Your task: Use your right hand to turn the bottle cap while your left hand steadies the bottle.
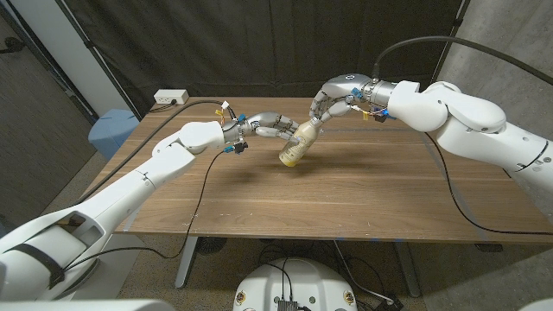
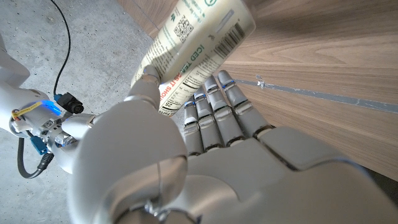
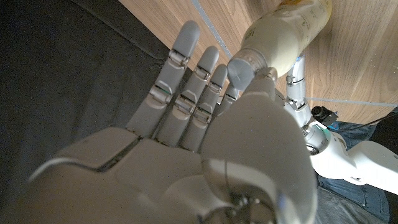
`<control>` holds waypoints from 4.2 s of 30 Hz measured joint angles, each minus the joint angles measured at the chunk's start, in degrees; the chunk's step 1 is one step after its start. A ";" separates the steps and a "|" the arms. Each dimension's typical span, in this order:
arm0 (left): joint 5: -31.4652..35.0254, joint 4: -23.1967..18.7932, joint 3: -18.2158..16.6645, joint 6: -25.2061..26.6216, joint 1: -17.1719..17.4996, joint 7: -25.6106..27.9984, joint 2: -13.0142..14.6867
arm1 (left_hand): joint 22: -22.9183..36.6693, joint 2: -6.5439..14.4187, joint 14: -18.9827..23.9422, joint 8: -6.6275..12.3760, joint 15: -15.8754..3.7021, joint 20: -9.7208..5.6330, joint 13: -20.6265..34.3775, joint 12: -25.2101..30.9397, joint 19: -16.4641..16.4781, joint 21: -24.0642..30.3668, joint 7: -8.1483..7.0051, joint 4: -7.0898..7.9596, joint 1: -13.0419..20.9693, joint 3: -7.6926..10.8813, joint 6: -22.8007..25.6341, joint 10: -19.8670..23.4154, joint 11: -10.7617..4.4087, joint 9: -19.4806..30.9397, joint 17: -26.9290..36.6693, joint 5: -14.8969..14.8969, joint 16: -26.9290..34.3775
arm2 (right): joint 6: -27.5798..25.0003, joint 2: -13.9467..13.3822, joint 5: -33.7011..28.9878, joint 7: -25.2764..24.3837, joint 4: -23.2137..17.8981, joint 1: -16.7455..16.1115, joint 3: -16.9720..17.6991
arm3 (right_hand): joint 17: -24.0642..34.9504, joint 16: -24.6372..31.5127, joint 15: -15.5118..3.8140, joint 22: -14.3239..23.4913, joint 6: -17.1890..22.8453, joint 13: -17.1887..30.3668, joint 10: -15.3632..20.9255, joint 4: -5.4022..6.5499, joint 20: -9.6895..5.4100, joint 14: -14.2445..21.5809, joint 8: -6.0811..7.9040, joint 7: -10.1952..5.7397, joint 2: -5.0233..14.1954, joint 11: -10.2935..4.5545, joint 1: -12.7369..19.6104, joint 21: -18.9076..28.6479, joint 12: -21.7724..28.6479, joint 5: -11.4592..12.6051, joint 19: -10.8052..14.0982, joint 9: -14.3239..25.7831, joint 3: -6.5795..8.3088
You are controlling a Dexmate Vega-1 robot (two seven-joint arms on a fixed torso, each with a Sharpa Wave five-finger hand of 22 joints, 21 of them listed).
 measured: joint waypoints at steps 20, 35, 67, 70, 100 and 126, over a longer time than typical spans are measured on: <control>-4.56 4.04 -0.52 -0.80 -1.08 -4.30 -1.91 | 0.00 0.08 0.35 0.00 0.08 0.21 -0.03 -0.01 0.21 0.00 0.13 0.01 0.05 -0.01 -0.13 -0.15 0.07 0.03 -0.11 0.01 -0.13 | 2.43 -0.36 -0.95 -3.84 0.38 -1.18 0.43 | 0.01 0.00 -0.11 0.01 3.95 0.66 2.35 0.49 -0.56 0.32 1.34 2.24 -0.67 1.50 0.67 -0.34 0.68 -0.40 -0.49 0.15 1.41; -8.49 8.91 -1.34 -1.09 -2.17 -9.24 -4.55 | 0.00 0.08 0.63 0.00 0.21 0.52 0.00 -0.01 0.53 0.00 0.15 0.01 0.04 0.00 -0.14 -0.14 0.09 0.05 -0.13 -0.01 0.03 | 7.52 -1.06 -3.54 -9.34 1.71 -2.26 0.99 | 0.01 -0.36 -0.09 0.17 5.14 0.93 2.66 1.73 -0.98 0.33 1.31 3.26 -1.80 1.80 1.81 -0.56 0.60 -0.45 -0.53 0.15 2.69; -11.95 15.63 -2.82 -0.83 -4.78 -17.34 -7.93 | 0.00 0.07 0.75 -0.01 0.08 0.51 -0.01 -0.01 0.52 0.00 0.26 0.01 0.03 -0.01 0.25 -0.08 0.10 0.03 -0.13 0.00 -0.03 | 15.35 -0.98 -8.76 -17.67 5.24 -2.71 1.20 | 0.15 -0.60 1.74 0.15 5.28 1.39 0.83 0.71 -0.21 -3.58 -0.36 3.08 -1.60 0.11 1.60 -0.55 -1.21 -0.63 -2.88 0.15 8.78; -12.17 15.99 -2.91 -0.79 -4.97 -17.90 -8.13 | 0.00 0.07 0.75 -0.01 0.08 0.51 0.00 -0.01 0.52 0.00 0.25 0.01 0.03 -0.01 0.24 -0.08 0.11 0.05 -0.17 0.00 -0.13 | 16.28 -0.99 -9.14 -18.70 5.68 -2.75 1.23 | 0.28 -0.60 2.01 0.35 5.30 1.39 0.59 0.71 -0.33 -3.86 -0.43 3.06 -1.54 -0.14 1.54 -0.54 -1.57 -0.63 -3.00 0.15 8.78; -12.21 17.05 -3.00 -0.36 -5.88 -20.62 -9.06 | 0.00 0.07 0.76 -0.04 0.07 0.51 -0.02 -0.01 0.52 -0.01 0.37 0.01 0.02 -0.01 0.07 -0.02 0.22 0.01 -0.04 -0.06 -0.13 | 16.52 -2.25 -12.61 -22.59 4.82 -4.83 2.39 | 0.40 -0.60 2.25 0.00 -8.42 0.45 -11.28 -4.70 -0.71 -4.50 -1.36 0.08 -4.88 -0.53 -9.15 -0.56 -2.28 0.28 -1.50 -0.27 17.00; -2.64 8.79 -1.51 -2.34 -3.80 -10.24 -4.47 | 0.00 -0.10 0.75 -0.12 0.08 0.51 -0.03 -0.01 0.51 -0.03 0.10 -0.21 -0.44 0.21 0.10 -0.20 -0.24 0.03 -0.02 0.00 -0.12 | -3.19 -0.74 -5.14 -12.42 -2.58 -7.03 4.81 | 0.25 -0.05 -0.63 0.53 -19.73 0.45 -13.42 -0.21 -2.47 5.76 0.24 1.90 -9.99 3.36 -21.95 -0.82 -0.40 0.72 5.16 -0.53 10.90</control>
